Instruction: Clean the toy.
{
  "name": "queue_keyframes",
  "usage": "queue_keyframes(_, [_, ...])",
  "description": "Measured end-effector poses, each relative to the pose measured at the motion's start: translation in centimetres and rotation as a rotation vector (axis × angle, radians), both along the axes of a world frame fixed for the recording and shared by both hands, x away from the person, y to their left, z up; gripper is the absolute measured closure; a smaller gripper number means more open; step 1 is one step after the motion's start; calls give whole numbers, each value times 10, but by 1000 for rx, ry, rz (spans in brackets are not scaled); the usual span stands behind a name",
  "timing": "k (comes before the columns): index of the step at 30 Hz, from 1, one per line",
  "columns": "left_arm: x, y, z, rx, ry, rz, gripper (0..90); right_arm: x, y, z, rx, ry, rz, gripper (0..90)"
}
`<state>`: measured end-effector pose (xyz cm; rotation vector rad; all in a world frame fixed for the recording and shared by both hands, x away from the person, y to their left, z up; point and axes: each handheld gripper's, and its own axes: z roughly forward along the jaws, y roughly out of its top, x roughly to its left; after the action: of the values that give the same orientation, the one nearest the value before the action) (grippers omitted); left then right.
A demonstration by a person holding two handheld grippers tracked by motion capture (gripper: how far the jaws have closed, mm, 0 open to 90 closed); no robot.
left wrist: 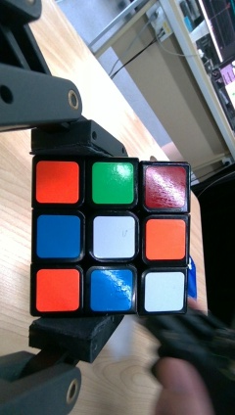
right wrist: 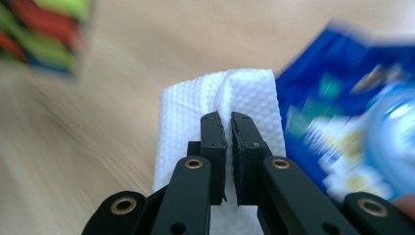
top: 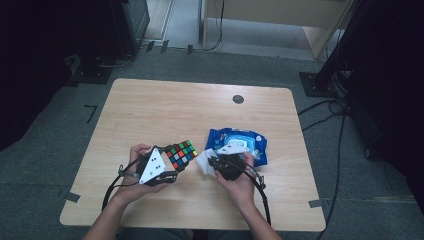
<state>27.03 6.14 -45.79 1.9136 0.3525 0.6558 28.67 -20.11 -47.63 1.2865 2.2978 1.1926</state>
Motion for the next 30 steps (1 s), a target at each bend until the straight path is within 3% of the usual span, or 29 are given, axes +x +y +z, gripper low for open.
queue_keyframes(5, [-2, -7, -5, 8, 9, -16, 342, -14, -12, 44, 133, -116, -21, 863])
queue_keyframes(8, [-5, -12, -5, -5, 12, -31, 342, -26, -14, 67, 214, -177, -5, 863])
queue_keyframes(12, [-8, -17, -4, -11, 13, -47, 342, -38, -10, 83, 264, -222, 38, 862])
queue_keyframes(14, [-10, -19, -3, -18, 10, -59, 341, -41, -6, 85, 278, -238, 53, 862])
queue_keyframes(19, [-13, -22, -1, -27, 3, -67, 342, -43, 2, 79, 306, -225, 78, 861])
queue_keyframes(24, [-14, -20, 1, -40, -4, -69, 342, -42, 10, 71, 266, -217, 88, 860])
queue_keyframes(30, [-12, -16, 4, -49, -4, -58, 342, -32, 6, 56, 198, -206, 37, 857])
